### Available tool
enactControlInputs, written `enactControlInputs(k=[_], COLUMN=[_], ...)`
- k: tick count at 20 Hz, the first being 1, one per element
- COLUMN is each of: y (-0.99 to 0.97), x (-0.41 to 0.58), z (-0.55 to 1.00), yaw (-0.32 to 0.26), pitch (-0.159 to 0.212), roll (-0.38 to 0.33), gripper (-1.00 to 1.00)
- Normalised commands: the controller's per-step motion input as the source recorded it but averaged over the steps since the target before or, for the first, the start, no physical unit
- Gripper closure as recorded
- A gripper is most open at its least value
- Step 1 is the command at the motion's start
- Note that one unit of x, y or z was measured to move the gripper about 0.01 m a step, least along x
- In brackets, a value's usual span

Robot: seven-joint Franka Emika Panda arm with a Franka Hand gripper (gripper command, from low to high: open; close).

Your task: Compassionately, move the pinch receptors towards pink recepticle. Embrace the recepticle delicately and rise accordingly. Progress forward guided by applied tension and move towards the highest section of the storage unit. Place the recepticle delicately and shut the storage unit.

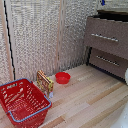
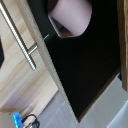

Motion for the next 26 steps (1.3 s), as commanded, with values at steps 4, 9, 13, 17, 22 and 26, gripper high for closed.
enactControlInputs(k=[4,9,13,17,22,26], y=[0.42,0.45,0.35,0.16,-0.01,-0.01], x=[-0.179,-0.150,-0.168,-0.150,-0.248,-0.233], z=[-0.53,-0.58,-0.48,-0.38,-0.28,-0.30], yaw=[0.048,0.044,0.061,0.108,0.190,0.201], pitch=[0.005,0.000,0.006,0.015,0.024,0.019], roll=[-0.328,-0.318,-0.347,-0.370,-0.375,-0.372], gripper=[-1.00,-1.00,-1.00,-1.00,-1.00,-1.00])
